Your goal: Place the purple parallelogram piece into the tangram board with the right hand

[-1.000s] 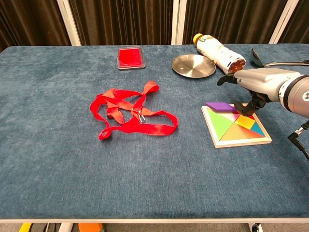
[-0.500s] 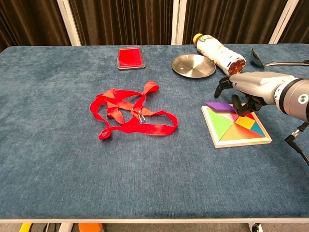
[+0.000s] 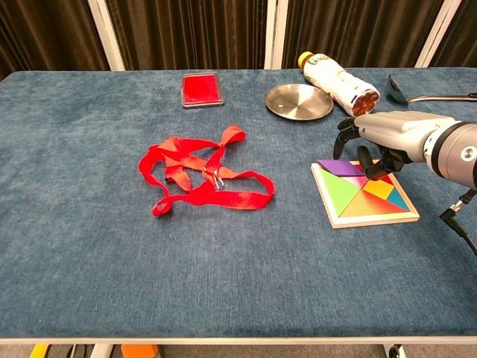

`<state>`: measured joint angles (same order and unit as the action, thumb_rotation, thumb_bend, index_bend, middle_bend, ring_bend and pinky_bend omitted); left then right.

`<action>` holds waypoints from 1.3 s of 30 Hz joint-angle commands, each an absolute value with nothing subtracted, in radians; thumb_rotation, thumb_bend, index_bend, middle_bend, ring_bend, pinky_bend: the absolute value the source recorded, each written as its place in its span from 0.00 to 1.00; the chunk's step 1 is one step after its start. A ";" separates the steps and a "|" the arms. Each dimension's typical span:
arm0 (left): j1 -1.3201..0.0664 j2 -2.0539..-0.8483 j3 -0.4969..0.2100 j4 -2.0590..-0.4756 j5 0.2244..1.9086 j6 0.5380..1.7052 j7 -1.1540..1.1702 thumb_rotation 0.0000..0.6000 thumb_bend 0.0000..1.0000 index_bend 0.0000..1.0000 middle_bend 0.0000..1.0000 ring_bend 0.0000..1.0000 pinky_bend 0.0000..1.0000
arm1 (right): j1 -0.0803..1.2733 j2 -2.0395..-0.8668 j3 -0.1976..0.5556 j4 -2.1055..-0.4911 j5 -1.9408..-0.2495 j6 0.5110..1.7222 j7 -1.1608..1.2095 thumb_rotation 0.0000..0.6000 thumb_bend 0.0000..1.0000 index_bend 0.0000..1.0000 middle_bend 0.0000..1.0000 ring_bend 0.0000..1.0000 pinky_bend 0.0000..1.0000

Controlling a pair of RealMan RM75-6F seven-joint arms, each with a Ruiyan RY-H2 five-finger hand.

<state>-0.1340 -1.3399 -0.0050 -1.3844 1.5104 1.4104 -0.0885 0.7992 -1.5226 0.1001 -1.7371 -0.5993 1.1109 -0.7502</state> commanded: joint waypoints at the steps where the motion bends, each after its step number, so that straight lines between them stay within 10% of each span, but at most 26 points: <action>1: -0.134 -1.340 -0.005 -1.384 1.510 1.411 -0.089 1.00 0.06 0.11 0.04 0.00 0.17 | 0.799 -1.522 0.098 -1.738 -0.600 1.112 -0.751 1.00 0.83 0.30 0.00 0.00 0.00; 24: -0.136 -1.339 -0.005 -1.391 1.512 1.411 -0.082 1.00 0.06 0.11 0.04 0.00 0.17 | 0.782 -1.502 0.084 -1.769 -0.630 1.140 -0.738 1.00 0.83 0.35 0.00 0.00 0.00; 31: -0.136 -1.339 -0.005 -1.393 1.511 1.410 -0.077 1.00 0.06 0.11 0.04 0.00 0.17 | 0.765 -1.474 0.095 -1.785 -0.652 1.147 -0.700 1.00 0.81 0.02 0.00 0.00 0.00; 39: -0.136 -1.336 -0.007 -1.407 1.512 1.415 -0.060 1.00 0.06 0.11 0.04 0.00 0.17 | 0.687 -1.370 0.090 -1.863 -0.776 1.206 -0.580 1.00 0.80 0.00 0.00 0.00 0.00</action>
<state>-0.1361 -1.3364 -0.0070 -1.4059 1.5118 1.4150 -0.0607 0.7240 -1.4119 0.0995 -1.8292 -0.7187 1.1758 -0.6260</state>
